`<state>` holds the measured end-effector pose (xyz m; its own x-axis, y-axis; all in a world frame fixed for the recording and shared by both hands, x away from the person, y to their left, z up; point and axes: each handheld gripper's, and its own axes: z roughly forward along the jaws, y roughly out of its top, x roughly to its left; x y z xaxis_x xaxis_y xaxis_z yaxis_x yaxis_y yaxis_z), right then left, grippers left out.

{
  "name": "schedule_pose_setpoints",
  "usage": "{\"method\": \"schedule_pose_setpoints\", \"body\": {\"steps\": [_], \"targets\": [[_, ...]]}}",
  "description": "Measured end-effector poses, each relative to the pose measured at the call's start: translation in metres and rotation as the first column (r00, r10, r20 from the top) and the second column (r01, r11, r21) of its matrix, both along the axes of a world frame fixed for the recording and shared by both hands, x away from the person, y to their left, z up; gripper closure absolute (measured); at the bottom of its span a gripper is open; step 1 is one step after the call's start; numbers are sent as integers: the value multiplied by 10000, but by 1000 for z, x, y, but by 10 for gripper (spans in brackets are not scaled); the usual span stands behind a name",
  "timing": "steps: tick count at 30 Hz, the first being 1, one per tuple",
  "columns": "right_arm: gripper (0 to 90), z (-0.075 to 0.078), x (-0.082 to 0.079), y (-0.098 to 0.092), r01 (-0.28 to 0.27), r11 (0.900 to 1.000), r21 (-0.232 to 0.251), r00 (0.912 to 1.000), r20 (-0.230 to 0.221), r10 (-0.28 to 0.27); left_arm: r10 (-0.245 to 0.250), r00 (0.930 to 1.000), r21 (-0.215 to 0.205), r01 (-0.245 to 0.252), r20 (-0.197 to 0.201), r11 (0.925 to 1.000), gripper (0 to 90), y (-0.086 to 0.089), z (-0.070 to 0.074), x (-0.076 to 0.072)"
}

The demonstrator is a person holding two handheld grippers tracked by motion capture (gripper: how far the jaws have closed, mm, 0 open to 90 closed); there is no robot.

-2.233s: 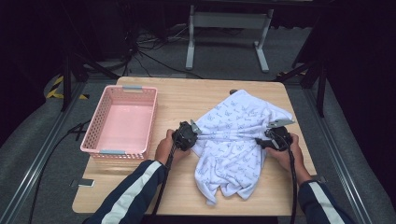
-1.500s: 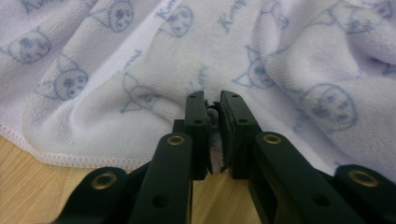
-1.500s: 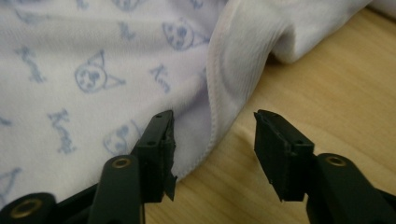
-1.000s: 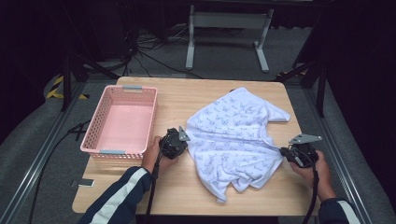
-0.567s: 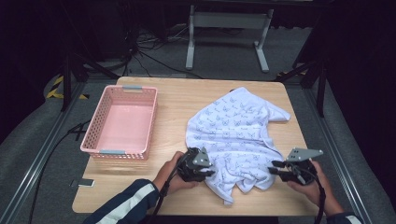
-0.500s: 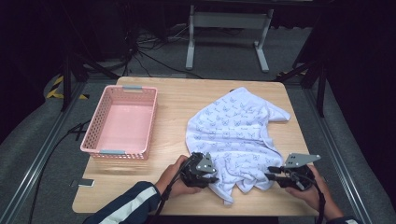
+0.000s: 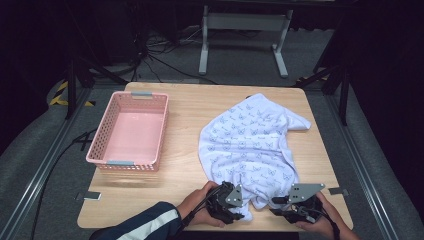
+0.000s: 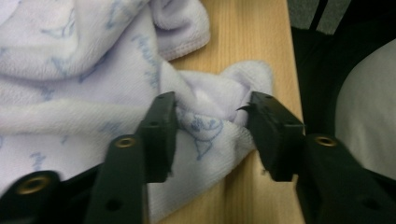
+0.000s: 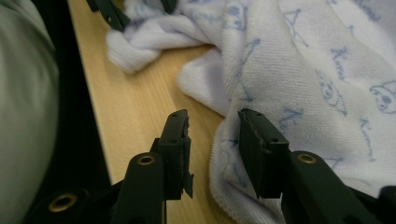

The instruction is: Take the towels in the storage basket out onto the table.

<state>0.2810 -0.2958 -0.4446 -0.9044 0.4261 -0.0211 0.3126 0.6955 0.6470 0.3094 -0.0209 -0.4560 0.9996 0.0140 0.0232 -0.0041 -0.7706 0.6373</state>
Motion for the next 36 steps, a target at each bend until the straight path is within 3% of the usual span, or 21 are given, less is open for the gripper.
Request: {"method": "schedule_pose_setpoints", "body": {"steps": [3,6,8,10,11,12,13,14,17,19,21,22,24,26,28,30,31,32,33,35,36], "targets": [[591,-1,3,0,54,9999,128,10000,-1,-54,85,9999,21,-85,-83,10000,758,3,0,3],[551,-4,4,4,2,9998,-204,9999,162,2,248,9997,327,-248,22,9992,806,11,4,10],[509,-4,3,5,28,9994,-344,9995,314,-18,729,9973,139,-730,44,9972,818,24,8,16],[548,-4,3,6,176,9980,-608,9987,495,-146,1086,9940,-302,-1088,-98,9936,825,41,19,23],[605,-3,3,6,331,9971,-683,9982,523,-296,1279,9918,-494,-1278,-10,9906,826,49,25,25],[732,-3,3,5,441,9956,-827,9962,781,-377,1492,9887,-724,-1497,-120,9861,827,58,31,27],[789,-1,4,3,558,9944,-900,9950,875,-480,1796,9837,-1039,-1795,-82,9783,827,69,38,30],[789,-1,4,3,558,9944,-900,9950,875,-480,1796,9837,-1039,-1795,-82,9783,827,69,38,30],[842,12,7,-9,514,9985,-192,9955,810,-497,2454,9693,-1693,-2440,-128,9549,827,94,51,33],[844,26,5,-19,689,9960,573,9924,976,-743,2759,9611,-1923,-2729,-115,9426,827,107,58,35],[847,43,3,-29,879,9865,1382,9867,1239,-1053,3142,9493,-2048,-3092,-83,9287,826,117,63,36],[847,50,3,-33,1086,9810,1610,9813,1406,-1317,3424,9396,-2058,-3358,-42,9192,824,122,65,38],[848,58,11,-41,1415,9679,2079,9744,1434,-1732,3692,9290,-2106,-3656,-236,9066,823,125,64,42],[848,56,23,-39,1919,9691,1550,9628,1615,-2165,3969,9176,-1804,-3943,-231,9011,823,121,58,47],[844,48,38,-37,2111,9693,1257,9649,1314,-2272,4190,9079,-1344,-4137,126,9004,804,114,53,51],[796,33,53,-34,2527,9651,681,9596,1100,-2590,4540,8902,-1106,-4477,388,8873,663,106,49,54],[731,30,56,-33,2634,9638,414,9570,1143,-2665,4619,8864,-1216,-4556,289,8818,592,105,49,55],[634,26,58,-32,2903,9568,155,9490,1241,-2899,4439,8959,-1455,-4370,169,8876,566,104,51,55],[629,26,58,-32,3049,9523,94,9451,1206,-3038,4189,9080,-1932,-4111,-7,8909,536,104,53,54],[553,30,52,-34,2832,9584,356,9516,1142,-2854,4152,9097,-2046,-4065,-6,8904,475,103,55,52],[561,34,48,-36,2818,9576,599,9512,1135,-2870,4020,9147,-1907,-3878,409,9018,475,99,56,50]]}}
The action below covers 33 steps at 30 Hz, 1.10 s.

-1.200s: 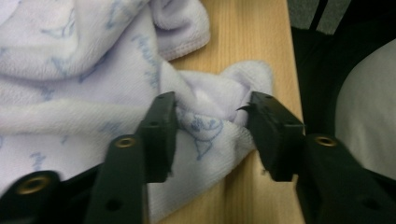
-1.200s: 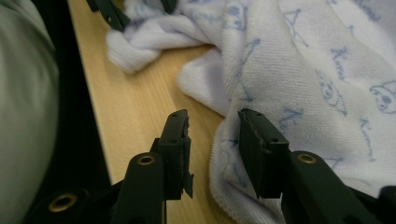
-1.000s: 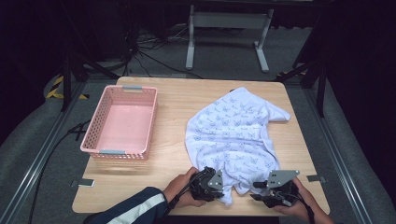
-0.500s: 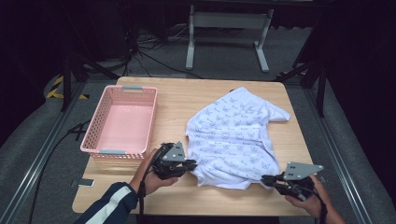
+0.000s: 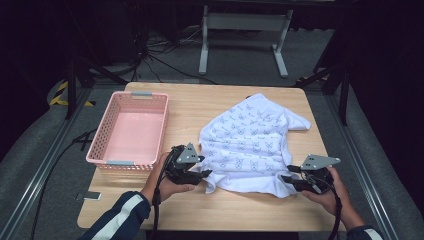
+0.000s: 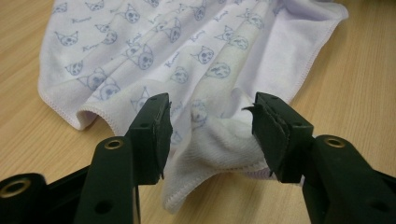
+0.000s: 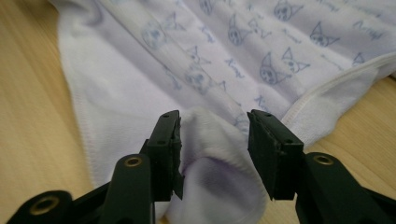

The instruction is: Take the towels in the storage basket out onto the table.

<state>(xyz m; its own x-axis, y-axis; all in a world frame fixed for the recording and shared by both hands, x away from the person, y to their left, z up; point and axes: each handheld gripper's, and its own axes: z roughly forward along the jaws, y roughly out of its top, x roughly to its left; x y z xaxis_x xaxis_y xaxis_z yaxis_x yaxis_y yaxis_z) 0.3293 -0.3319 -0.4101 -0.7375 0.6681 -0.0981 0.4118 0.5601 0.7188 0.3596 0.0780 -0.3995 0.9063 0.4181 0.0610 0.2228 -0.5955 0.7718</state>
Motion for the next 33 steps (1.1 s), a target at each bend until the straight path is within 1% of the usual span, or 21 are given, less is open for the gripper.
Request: {"method": "schedule_pose_setpoints", "body": {"steps": [2,3,5,6,8,10,12,14,15,16,17,19,20,21,23,26,27,28,30,31,33], "targets": [[634,9,-10,-3,-281,9994,179,9994,225,277,-624,9980,-81,623,-116,9980,491,-6,-1,-4],[634,9,-10,-3,-281,9994,179,9994,225,277,-624,9980,-81,623,-116,9980,481,-6,-1,-4],[663,16,-24,-5,-773,9967,238,9964,352,765,-1137,9933,-41,1136,-216,9935,464,-14,-4,-9],[676,17,-28,-5,-1224,9918,376,9923,213,1217,-1338,9908,42,1340,-212,9910,460,-18,-5,-10],[610,13,-33,-3,-1736,9848,16,9848,-91,1736,-1541,9877,370,1550,-271,9872,431,-24,-8,-10],[502,2,-31,0,-1677,9857,-179,9853,-363,1670,-1481,9876,585,1511,-517,9868,418,-29,-15,-7],[471,-8,-25,3,-1689,9853,-271,9832,-751,1664,-1741,9823,1031,1806,-688,9781,410,-35,-23,-4],[407,-14,-20,8,-1621,9853,-540,9825,-1021,1561,-1714,9820,1645,1824,-789,9694,405,-40,-30,-4],[422,-16,-20,10,-1839,9809,-634,9774,-1176,1757,-1718,9798,1702,1875,-1025,9674,429,-42,-36,-2],[438,-19,-20,14,-1925,9764,-982,9758,-1248,1798,-1527,9819,1744,1707,-1120,9698,448,-43,-40,0],[463,-21,-20,17,-1842,9760,-1160,9768,-1318,1687,-1527,9791,1756,1752,-1347,9687,459,-43,-45,4],[655,-28,-17,20,-1747,9776,-1171,9789,-1278,1596,-1287,9790,1632,1545,-1583,9744,568,-40,-47,8],[732,-29,-18,21,-1763,9742,-1411,9806,-1111,1614,-1209,9797,1562,1461,-1600,9769,654,-39,-46,9],[803,-28,-18,21,-1800,9725,-1476,9807,-1035,1658,-1496,9744,1589,1764,-1677,9714,720,-36,-43,11],[836,-20,-22,17,-2143,9696,-1183,9730,-1127,2013,-1803,9677,1311,2047,-1764,9700,775,-26,-37,8],[836,-3,-38,12,-2961,9536,-537,9484,-1349,2869,-2206,9590,922,2394,-1780,9665,784,-9,-25,-3],[834,4,-48,12,-3453,9377,-387,9294,-1529,3360,-2584,9483,667,2743,-1842,9593,785,-2,-21,-7],[831,9,-57,11,-3799,9244,-339,9162,-1517,3710,-3008,9304,383,3152,-2096,9482,784,4,-16,-14],[823,18,-74,10,-4389,8985,46,8876,-1535,4343,-3585,9130,227,3696,-1946,9289,779,15,-6,-31],[817,21,-82,11,-4630,8862,142,8756,-1483,4598,-3963,8959,-80,4030,-2008,9152,769,20,-2,-40],[760,28,-98,11,-5138,8572,354,8471,-1373,5134,-3942,9005,-124,3989,-1837,9169,733,29,6,-55]]}}
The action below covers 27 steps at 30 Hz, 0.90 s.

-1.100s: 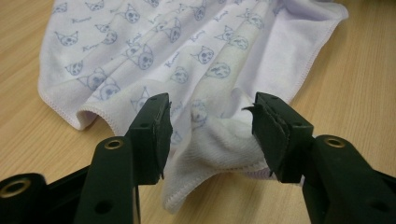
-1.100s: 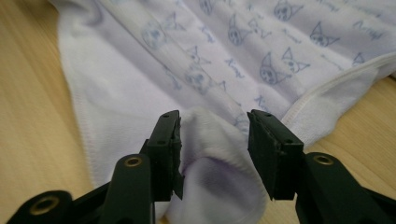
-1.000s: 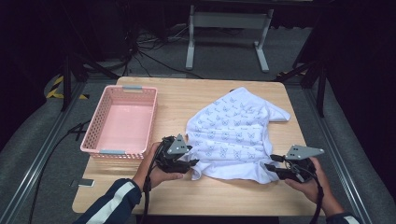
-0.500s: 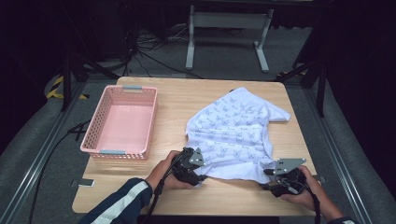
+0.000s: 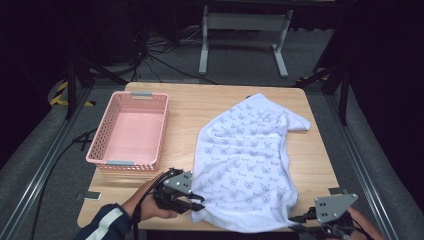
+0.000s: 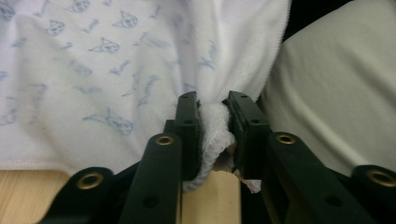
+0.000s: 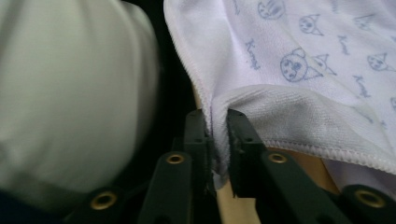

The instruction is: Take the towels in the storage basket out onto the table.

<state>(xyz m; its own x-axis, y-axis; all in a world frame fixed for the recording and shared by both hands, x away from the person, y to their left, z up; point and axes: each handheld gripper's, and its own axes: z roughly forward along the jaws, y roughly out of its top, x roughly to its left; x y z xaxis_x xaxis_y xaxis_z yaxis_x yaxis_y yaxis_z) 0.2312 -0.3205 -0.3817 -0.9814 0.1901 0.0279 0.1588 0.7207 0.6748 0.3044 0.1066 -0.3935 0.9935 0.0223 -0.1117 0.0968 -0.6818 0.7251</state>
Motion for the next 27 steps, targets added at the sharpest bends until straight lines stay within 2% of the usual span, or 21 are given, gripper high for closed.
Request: {"method": "schedule_pose_setpoints", "body": {"steps": [2,4,6,7,8,9,10,11,12,13,14,15,16,17,18,19,21,22,23,25,27], "targets": [[668,6,-10,1,-331,9991,251,9994,58,329,215,9996,-148,-213,157,9997,661,5,4,-10],[565,15,-13,2,-314,9979,574,9988,401,291,1023,9943,-378,-1011,305,9942,490,6,9,-7],[542,22,-5,4,530,9968,595,9954,766,-575,1971,9785,-527,-1940,613,9796,416,2,10,3],[542,22,-5,4,530,9968,595,9954,766,-575,1971,9785,-527,-1940,613,9796,390,2,10,3],[525,25,3,5,981,9937,542,9889,1065,-1034,2473,9655,-545,-2434,812,9684,390,-5,9,11],[537,26,28,9,2338,9711,488,9609,1409,-2384,2562,9628,-592,-2518,859,9660,400,-11,7,18],[528,23,43,11,2849,9577,408,9439,1621,-2877,2916,9520,-565,-2873,937,9562,404,-28,-2,34],[528,23,43,11,2849,9577,408,9439,1621,-2877,2916,9520,-565,-2873,937,9562,409,-28,-2,34],[552,12,75,14,3820,9241,124,9064,1897,-3773,2950,9446,-249,-2945,1436,9553,429,-47,-15,53],[552,12,75,14,3820,9241,124,9064,1897,-3773,2950,9446,-249,-2945,1436,9553,447,-47,-15,53],[562,4,93,14,4138,9103,109,8922,1939,-4079,3296,9341,-158,-3307,1375,9436,447,-57,-23,66],[588,-7,114,13,4715,8816,213,8646,1853,-4669,3595,9280,-197,-3593,981,9330,473,-64,-30,77],[594,-24,141,10,5277,8494,-29,8326,1997,-5166,3683,9250,-152,-3686,932,9295,481,-69,-35,84],[594,-24,141,10,5277,8494,-29,8326,1997,-5166,3772,9128,209,-3849,1565,9227,481,-75,-39,92],[608,-33,152,8,5636,8260,-86,8090,2078,-5498,3873,9014,445,-4025,1935,9144,497,-80,-45,101],[632,-42,164,4,5845,8114,-65,7977,1876,-5731,3986,9042,485,-4098,1536,9109,533,-80,-49,110],[619,-52,174,-1,5926,8052,-207,8000,1317,-5854,4259,8946,687,-4373,1355,8967,566,-79,-57,120],[622,-56,176,-4,6020,7978,-323,7954,1114,-5957,4253,8972,882,-4361,1188,8955,589,-79,-61,122],[618,-59,175,-6,5964,8020,-328,8014,802,-5927,4218,9005,1052,-4319,1052,8958,597,-79,-64,122],[628,-65,169,-8,5847,8073,-806,8108,935,-5779,4110,9059,1069,-4208,1018,9009,638,-75,-66,117],[638,-67,163,-11,5755,8152,-649,8173,805,-5706,3904,9149,1196,-4010,1026,9082,655,-72,-65,111]]}}
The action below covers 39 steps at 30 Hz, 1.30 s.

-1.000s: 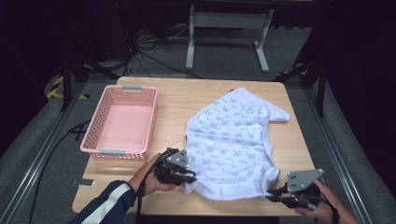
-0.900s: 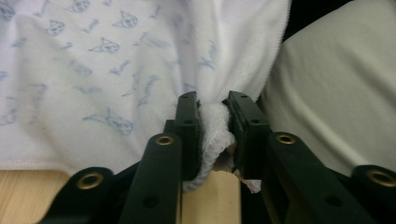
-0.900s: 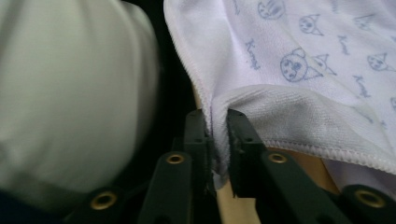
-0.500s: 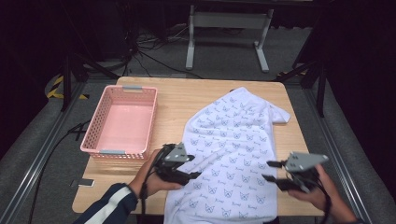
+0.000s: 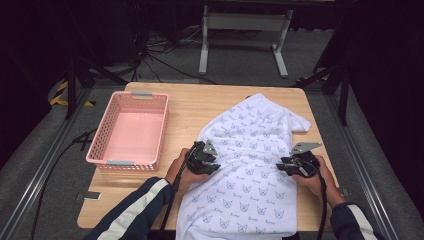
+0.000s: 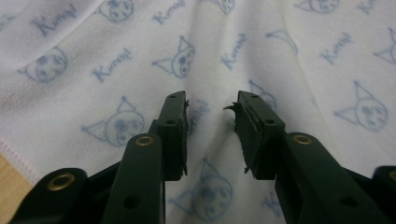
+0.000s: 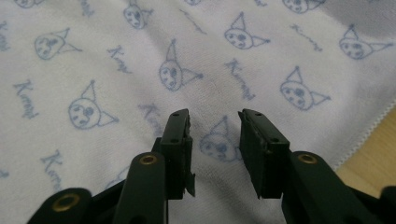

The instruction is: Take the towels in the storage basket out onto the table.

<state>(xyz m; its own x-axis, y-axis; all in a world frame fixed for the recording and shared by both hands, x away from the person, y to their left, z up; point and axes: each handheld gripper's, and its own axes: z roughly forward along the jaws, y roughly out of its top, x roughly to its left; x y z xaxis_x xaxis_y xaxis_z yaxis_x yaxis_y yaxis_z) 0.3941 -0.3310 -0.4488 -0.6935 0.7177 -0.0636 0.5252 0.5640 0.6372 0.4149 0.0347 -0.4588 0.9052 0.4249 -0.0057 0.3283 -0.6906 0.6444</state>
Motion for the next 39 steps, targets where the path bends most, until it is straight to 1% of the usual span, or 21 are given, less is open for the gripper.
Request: {"method": "schedule_pose_setpoints", "body": {"steps": [4,8,10,12,15,16,18,20,22,24,25,27,28,30,31,33,34,36,37,38,39], "targets": [[647,0,-14,-8,-141,9998,123,9997,-206,143,-230,9986,-83,226,-470,9997,659,9,0,-18],[646,1,-33,-14,-413,9991,139,9980,-465,419,-685,9967,-54,684,-441,9976,663,13,0,-43],[645,3,-45,-14,-689,9976,-50,9953,-680,684,-1161,9902,108,1173,-774,9930,660,14,2,-54],[643,5,-56,-13,-924,9955,-183,9913,-963,903,-1446,9841,-44,1449,-1032,9894,653,13,3,-61],[639,9,-65,-13,-1240,9915,-384,9818,-1493,1170,-1389,9886,-248,1377,-572,9902,570,9,10,-60],[640,11,-66,-14,-1323,9902,-455,9781,-1677,1230,-1063,9933,-526,1038,-462,9932,534,9,14,-55],[632,16,-65,-17,-1158,9928,-307,9842,-1386,1105,-610,9981,-626,611,40,9962,486,3,23,-42],[565,24,-56,-22,-455,9987,-235,9972,-606,440,-161,9993,-846,190,352,9962,433,-5,30,-25],[555,33,-41,-27,516,9987,60,9980,360,-518,329,9961,-771,-266,814,9967,422,-17,34,-2],[531,37,-16,-34,1671,9854,318,9772,1272,-1698,834,9916,-711,-766,988,9945,415,-31,34,24],[531,37,-16,-34,1671,9854,318,9772,1272,-1698,834,9916,-711,-766,988,9945,418,-31,34,24],[519,36,8,-39,2344,9710,480,9576,1605,-2391,1449,9824,-798,-1361,1177,9875,420,-43,32,51],[525,35,18,-42,2670,9612,689,9466,1685,-2750,1879,9717,-501,-1825,1435,9819,415,-48,31,68],[495,31,40,-48,3179,9451,760,9325,1553,-3262,2545,9626,-783,-2477,935,9657,408,-51,26,90],[495,31,40,-48,3179,9451,760,9325,1553,-3262,2545,9626,-783,-2477,935,9657,400,-51,26,90],[476,26,55,-53,3584,9280,1015,9212,1229,-3692,3181,9421,-604,-3132,1064,9478,403,-53,20,108],[457,24,61,-55,3832,9197,857,9096,1380,-3919,3381,9372,-600,-3339,855,9407,405,-53,17,117],[458,19,70,-58,4059,9059,1206,9009,1138,-4188,3716,9251,-222,-3710,786,9284,410,-53,9,129],[464,17,74,-59,4245,8985,1120,8936,1083,-4356,3692,9281,19,-3698,480,9291,444,-52,3,135],[469,14,77,-60,4342,8955,978,8885,1176,-4436,3724,9278,-222,-3720,223,9280,451,-50,1,136],[472,11,79,-60,4314,8968,984,8910,1092,-4407,3595,9331,-378,-3591,49,9325,488,-48,0,137]]}}
